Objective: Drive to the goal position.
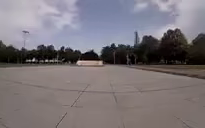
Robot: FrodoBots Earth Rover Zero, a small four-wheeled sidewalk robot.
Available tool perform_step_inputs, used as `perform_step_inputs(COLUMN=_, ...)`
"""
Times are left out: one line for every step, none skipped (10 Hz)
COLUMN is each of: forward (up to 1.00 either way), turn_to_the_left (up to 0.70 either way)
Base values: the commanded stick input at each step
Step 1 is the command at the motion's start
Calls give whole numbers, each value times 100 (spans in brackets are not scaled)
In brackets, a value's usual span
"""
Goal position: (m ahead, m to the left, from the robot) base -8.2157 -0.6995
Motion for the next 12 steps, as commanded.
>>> perform_step_inputs(forward=100, turn_to_the_left=-27)
perform_step_inputs(forward=100, turn_to_the_left=-27)
perform_step_inputs(forward=100, turn_to_the_left=-27)
perform_step_inputs(forward=100, turn_to_the_left=-27)
perform_step_inputs(forward=100, turn_to_the_left=-27)
perform_step_inputs(forward=100, turn_to_the_left=-27)
perform_step_inputs(forward=100, turn_to_the_left=-27)
perform_step_inputs(forward=53, turn_to_the_left=7)
perform_step_inputs(forward=0, turn_to_the_left=45)
perform_step_inputs(forward=0, turn_to_the_left=45)
perform_step_inputs(forward=0, turn_to_the_left=45)
perform_step_inputs(forward=0, turn_to_the_left=45)
